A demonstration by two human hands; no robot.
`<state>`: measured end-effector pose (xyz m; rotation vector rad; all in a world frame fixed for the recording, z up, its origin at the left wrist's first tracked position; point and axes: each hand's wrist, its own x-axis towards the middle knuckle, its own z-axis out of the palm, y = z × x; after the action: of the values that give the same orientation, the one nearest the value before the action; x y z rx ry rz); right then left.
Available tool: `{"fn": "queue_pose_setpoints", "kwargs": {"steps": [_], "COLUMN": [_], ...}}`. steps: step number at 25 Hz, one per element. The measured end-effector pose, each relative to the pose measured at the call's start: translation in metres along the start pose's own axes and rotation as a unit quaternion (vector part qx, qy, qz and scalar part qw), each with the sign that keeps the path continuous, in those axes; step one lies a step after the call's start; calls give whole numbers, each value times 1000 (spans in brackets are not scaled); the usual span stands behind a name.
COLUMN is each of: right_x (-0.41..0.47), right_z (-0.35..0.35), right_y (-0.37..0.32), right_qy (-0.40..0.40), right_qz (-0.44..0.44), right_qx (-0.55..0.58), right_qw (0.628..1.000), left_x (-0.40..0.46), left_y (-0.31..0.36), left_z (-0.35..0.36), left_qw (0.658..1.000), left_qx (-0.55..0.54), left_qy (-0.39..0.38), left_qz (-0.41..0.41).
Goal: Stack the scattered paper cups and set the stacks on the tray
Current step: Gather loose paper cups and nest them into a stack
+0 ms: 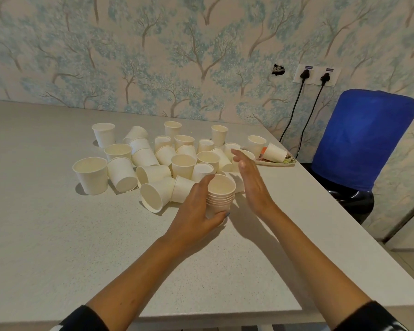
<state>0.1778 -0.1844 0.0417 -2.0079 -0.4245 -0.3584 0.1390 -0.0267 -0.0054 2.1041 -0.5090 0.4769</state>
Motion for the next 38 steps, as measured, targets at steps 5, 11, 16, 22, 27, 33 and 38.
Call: {"fn": "queue_pose_setpoints", "kwargs": {"steps": [5,11,16,22,27,33,38], "right_x": [27,30,28,32,9,-8,-15], "right_z": [-20,-9,-19,-34,-21,-7,0], "right_y": [20,34,32,-20,-42,-19,-16], "right_qy": [-147,-189,-124,75,-20,-106,-159], "right_qz": [4,28,50,14,-22,12,15], "right_qx": [-304,-402,-357,9,78,-69,-124], "right_qw": [941,896,924,997,997,992,979], "left_x": [0,0,1,-2,-1,1,0], "left_y": [1,0,1,-1,0,-2,-4], "left_z": [0,0,0,-1,0,1,1], "left_qw": [1000,1000,1000,1000,998,999,999], "left_qx": [-16,-4,-7,-13,-50,-32,-28], "left_qy": [-4,-4,-8,-20,-28,-20,-18], "left_qz": [-1,-12,-11,-19,-40,-32,-11]}}
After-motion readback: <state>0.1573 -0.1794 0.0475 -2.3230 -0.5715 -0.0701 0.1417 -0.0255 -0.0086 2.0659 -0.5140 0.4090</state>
